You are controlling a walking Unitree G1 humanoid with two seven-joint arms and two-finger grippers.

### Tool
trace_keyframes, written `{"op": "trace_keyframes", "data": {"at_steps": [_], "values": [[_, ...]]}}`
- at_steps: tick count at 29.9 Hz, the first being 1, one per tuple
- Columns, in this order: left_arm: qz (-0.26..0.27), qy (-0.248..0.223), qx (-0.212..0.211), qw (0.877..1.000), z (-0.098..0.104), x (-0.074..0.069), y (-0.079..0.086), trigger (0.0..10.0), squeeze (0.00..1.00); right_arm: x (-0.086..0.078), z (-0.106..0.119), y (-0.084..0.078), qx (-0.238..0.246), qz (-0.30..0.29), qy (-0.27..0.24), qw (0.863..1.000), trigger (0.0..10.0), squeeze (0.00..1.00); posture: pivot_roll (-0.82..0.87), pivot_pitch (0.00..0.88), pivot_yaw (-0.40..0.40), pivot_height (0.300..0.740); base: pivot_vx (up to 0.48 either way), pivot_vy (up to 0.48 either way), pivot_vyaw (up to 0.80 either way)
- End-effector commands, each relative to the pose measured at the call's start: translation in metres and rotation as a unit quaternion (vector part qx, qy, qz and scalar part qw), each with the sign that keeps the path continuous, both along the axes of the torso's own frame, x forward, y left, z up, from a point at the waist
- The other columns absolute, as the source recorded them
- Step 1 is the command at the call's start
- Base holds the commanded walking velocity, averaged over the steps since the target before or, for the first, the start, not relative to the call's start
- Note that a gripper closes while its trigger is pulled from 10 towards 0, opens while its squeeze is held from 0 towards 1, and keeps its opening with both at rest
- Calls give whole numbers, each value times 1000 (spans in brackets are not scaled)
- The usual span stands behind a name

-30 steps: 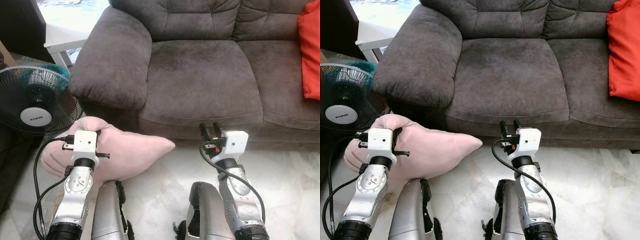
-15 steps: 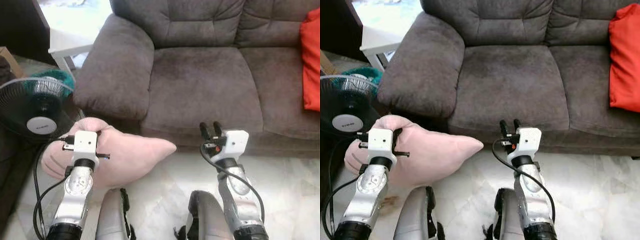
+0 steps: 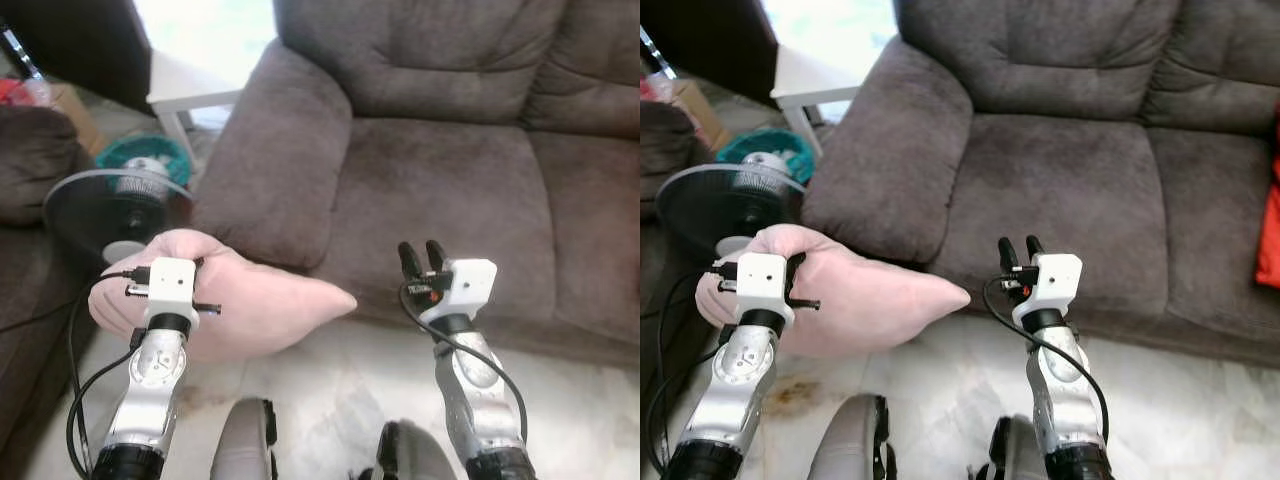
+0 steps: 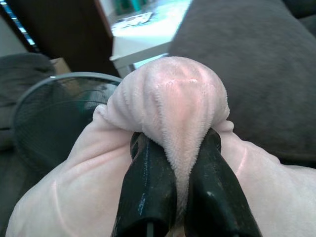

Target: Move the pillow to the sofa from floor

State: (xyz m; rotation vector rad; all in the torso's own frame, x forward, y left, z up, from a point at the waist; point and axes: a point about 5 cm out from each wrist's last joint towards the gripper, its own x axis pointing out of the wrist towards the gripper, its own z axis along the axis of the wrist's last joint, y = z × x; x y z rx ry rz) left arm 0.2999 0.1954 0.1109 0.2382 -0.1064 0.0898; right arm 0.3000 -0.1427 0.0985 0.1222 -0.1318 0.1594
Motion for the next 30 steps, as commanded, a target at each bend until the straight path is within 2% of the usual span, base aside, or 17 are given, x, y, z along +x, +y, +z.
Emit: {"op": "trace_keyframes", "data": {"at_steps": [1, 30], "values": [[-5, -47, 16, 999, 21, 3, 1, 10000, 0, -2, -4, 0, 5, 0, 8, 1000, 10000, 0, 171, 118, 3, 667, 0, 0, 0], [-16, -45, 19, 999, 23, 5, -2, 10000, 0, 0, -2, 4, 9, 2, -1, 1000, 10000, 0, 173, 88, 10, 667, 0, 0, 0]]}}
